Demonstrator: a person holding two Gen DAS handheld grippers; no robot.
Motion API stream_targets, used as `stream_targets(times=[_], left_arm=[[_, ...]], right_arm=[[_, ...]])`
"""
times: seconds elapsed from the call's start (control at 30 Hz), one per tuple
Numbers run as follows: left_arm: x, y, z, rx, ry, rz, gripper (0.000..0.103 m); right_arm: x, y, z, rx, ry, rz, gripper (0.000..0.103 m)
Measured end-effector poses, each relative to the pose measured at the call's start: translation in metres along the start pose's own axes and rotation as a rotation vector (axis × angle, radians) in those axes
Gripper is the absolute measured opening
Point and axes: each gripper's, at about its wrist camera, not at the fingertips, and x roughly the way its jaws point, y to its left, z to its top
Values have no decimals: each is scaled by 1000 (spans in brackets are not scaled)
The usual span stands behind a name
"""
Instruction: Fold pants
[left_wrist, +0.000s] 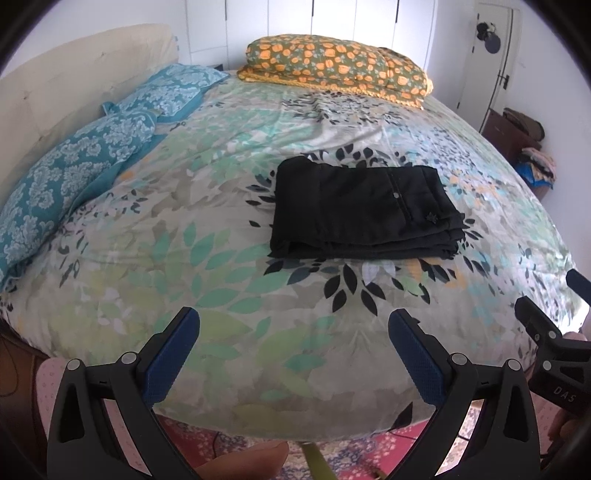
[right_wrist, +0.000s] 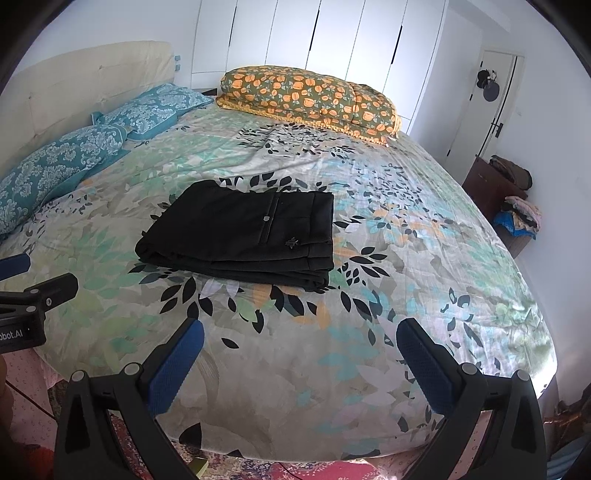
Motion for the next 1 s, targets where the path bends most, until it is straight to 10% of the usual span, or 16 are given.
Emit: stream_targets(times=[1.0], left_arm=[[0, -7, 0, 22, -16, -47, 102]], right_arm=[[3, -2, -1, -8, 6, -10, 103]])
